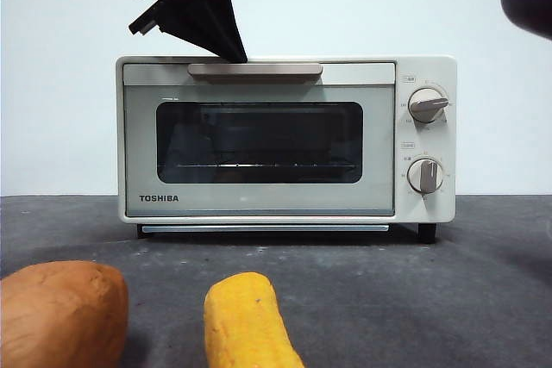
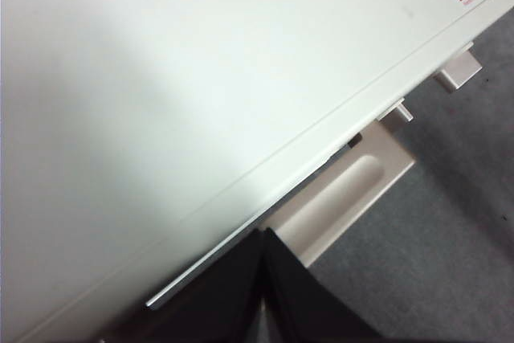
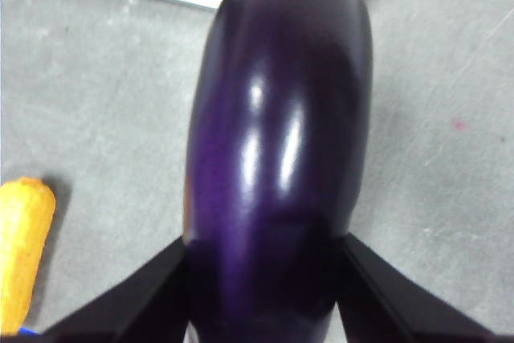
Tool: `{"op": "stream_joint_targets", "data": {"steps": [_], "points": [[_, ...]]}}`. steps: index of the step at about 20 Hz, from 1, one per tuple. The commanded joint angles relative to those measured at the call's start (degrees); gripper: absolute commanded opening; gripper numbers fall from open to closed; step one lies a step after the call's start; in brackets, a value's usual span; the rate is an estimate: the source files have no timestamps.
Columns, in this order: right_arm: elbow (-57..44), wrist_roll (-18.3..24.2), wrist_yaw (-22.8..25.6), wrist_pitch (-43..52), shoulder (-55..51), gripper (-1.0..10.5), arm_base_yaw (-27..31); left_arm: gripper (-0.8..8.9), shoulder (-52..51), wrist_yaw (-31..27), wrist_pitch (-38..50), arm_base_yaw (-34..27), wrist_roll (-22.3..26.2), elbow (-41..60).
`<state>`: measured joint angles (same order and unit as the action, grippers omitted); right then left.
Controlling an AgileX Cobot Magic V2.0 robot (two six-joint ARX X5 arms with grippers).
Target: Take the eggplant from the table,put the eggplant in the oven
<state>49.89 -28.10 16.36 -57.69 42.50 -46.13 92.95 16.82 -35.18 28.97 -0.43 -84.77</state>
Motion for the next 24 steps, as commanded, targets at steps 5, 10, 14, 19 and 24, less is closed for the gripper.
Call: {"op": "stream_joint_targets", "data": {"steps": [5,10,14,19,24], "points": [[1.22,0.24,0.42,1.03,-0.39,1.2,-0.61,0.07,1.79,-0.28,-8.09,1.99,2.27,-1.09],[1.22,0.24,0.04,3.69,-0.28,1.2,-0.63,0.07,1.79,-0.26,-16.31,4.76,3.02,-1.09],[1.22,0.79,-2.78,5.44,-0.28,1.2,-0.63,0.07,1.79,0.2,-22.93,7.43,4.15,-1.09],[1.22,3.32,-12.5,11.1,0.17,1.2,-0.63,0.07,0.79,0.13,-28.44,8.5,4.79,-1.09],[1.22,3.41,-19.98,18.73,3.28,1.2,-0.61,0.07,-5.97,-2.99,-28.0,7.87,4.68,-0.98]]}}
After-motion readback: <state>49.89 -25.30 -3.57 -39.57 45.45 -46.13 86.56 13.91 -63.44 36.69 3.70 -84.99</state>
